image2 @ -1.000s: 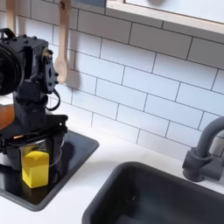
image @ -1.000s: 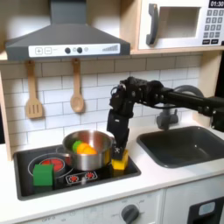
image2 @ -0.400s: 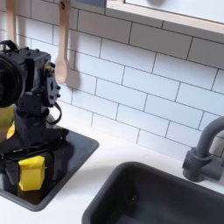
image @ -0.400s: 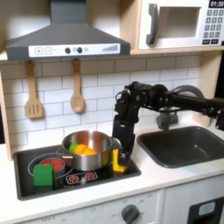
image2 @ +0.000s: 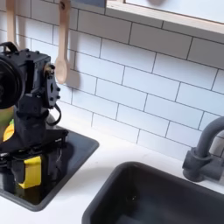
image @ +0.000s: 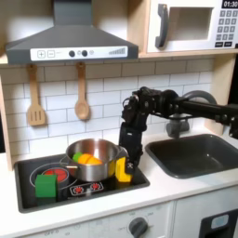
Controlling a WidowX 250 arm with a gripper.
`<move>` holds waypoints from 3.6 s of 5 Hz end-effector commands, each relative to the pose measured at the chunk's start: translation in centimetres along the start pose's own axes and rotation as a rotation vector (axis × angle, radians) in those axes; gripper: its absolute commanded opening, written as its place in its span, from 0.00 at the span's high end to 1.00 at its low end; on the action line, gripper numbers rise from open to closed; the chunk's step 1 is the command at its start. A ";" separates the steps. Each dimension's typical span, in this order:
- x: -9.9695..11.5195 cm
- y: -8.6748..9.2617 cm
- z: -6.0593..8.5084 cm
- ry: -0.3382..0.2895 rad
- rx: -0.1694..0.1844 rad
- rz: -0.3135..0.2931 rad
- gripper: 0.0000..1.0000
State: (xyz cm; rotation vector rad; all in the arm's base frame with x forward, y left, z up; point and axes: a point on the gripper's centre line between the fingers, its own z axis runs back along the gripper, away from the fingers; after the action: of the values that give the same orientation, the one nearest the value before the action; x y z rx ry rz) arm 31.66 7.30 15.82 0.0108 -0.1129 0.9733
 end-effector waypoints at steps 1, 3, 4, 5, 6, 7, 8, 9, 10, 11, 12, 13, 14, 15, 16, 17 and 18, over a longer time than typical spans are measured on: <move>0.1 0.0 0.0 -0.007 -0.008 0.000 1.00; -0.3 0.3 0.1 0.004 -0.008 -0.006 1.00; -0.9 0.6 0.2 0.007 -0.008 -0.014 1.00; -1.6 0.6 0.8 0.000 -0.018 -0.042 1.00; -2.0 1.2 1.4 0.014 -0.039 -0.043 1.00; -1.4 1.2 2.5 0.028 -0.079 -0.048 1.00; -1.0 1.4 2.7 0.052 -0.076 -0.055 1.00; 0.6 1.9 4.2 0.042 -0.103 -0.027 1.00; 1.6 2.0 4.9 0.038 -0.118 -0.018 1.00; 2.0 2.0 5.5 0.034 -0.131 -0.008 1.00; 2.1 1.7 6.2 0.035 -0.144 -0.006 1.00; 2.2 1.4 5.5 0.027 -0.117 -0.043 1.00; 2.2 1.7 5.2 0.013 -0.099 -0.050 0.11; 2.2 0.8 5.6 -0.002 -0.099 -0.088 0.00; 1.3 -0.5 5.7 -0.041 -0.074 -0.167 0.00; 0.2 -2.3 6.0 -0.020 -0.099 -0.294 0.00; 0.6 -1.8 6.7 -0.053 -0.100 -0.276 0.00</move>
State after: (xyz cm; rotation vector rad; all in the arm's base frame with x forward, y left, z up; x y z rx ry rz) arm 32.92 6.17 22.63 -0.0419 -0.2025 0.6804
